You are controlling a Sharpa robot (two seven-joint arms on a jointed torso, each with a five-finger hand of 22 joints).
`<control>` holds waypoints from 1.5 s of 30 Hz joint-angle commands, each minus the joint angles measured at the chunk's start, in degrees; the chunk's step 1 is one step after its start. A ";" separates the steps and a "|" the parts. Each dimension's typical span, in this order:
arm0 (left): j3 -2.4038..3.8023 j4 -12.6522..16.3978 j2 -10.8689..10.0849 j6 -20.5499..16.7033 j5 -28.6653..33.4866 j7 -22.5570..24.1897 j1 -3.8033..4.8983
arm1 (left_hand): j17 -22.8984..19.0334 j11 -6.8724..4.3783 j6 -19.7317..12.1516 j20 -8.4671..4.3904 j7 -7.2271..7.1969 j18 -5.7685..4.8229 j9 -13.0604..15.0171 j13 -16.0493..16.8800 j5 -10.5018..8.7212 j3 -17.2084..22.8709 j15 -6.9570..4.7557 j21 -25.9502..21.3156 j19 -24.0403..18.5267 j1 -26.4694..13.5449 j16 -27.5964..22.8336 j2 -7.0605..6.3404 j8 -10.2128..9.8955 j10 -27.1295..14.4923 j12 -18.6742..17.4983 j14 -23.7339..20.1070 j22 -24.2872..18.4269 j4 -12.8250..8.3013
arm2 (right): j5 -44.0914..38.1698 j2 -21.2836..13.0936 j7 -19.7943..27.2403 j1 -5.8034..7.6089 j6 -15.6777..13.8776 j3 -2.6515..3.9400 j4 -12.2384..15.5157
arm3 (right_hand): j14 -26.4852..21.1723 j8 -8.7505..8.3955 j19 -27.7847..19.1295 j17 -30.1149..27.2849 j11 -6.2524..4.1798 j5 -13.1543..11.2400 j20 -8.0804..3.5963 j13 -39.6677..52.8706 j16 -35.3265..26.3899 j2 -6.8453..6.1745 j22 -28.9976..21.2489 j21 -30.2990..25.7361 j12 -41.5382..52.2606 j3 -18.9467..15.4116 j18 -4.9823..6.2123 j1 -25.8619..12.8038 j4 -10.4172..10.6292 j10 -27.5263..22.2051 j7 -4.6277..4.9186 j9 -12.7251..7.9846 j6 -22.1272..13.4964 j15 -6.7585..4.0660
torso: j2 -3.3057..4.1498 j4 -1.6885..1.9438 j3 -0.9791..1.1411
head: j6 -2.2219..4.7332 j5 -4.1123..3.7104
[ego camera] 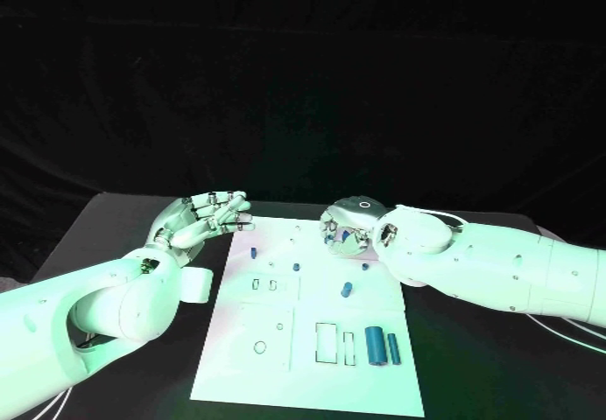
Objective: Assemble the parts on the task board
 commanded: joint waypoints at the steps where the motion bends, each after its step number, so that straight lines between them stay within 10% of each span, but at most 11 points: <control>1: 0.05 0.07 0.15 0.54 -0.28 0.46 0.17 | 0.17 0.23 -0.48 0.04 1.05 0.60 -0.15 -0.07 -0.16 0.24 0.23 0.34 -0.14 -0.40 -0.05 0.13 -0.54 -0.33 -0.50 -0.21 0.14 -0.16 | -1.03 0.61 -0.54 0.13 -4.30 0.12 -0.45 | 2.34 0.26 2.76 -0.19 -2.07 0.42 -0.41 1.54 0.12 0.46 10.16 0.22 0.19 0.30 -0.51 0.41 -0.72 2.20 0.14 0.13 0.08 -0.31 | 0.04 0.15 -0.04 | 0.17 -0.04; 21: 0.06 0.18 0.61 0.56 -0.28 0.55 0.17 | 0.34 0.32 -0.69 0.05 1.05 0.58 -0.25 -0.09 -0.16 0.36 0.29 0.53 -0.31 -0.29 -0.10 0.14 -0.75 -0.69 -0.93 -0.27 0.25 -0.28 | -0.97 8.71 -0.01 0.22 -6.24 0.28 -9.12 | 2.37 0.20 2.88 -0.08 -2.02 0.47 -0.42 1.57 0.19 0.36 10.37 0.33 0.09 0.30 -0.56 0.24 -0.77 2.06 0.19 0.23 -0.07 -0.28 | 0.27 0.60 -0.14 | 0.24 0.18; 45: 0.07 0.40 0.69 0.61 -0.28 0.45 0.59 | 0.46 0.39 -0.80 0.07 1.06 0.57 -0.31 -0.09 -0.16 0.41 0.33 0.65 -0.44 -0.24 -0.14 0.12 -0.88 -0.96 -1.24 -0.33 0.32 -0.34 | -0.48 12.00 0.95 -0.05 -5.07 0.26 -12.55 | 2.37 0.14 2.90 -0.08 -1.97 0.48 -0.41 1.60 0.21 0.36 10.42 0.36 0.00 0.32 -0.57 0.09 -0.78 1.94 0.23 0.31 -0.20 -0.25 | 0.47 0.79 -0.26 | 0.18 0.28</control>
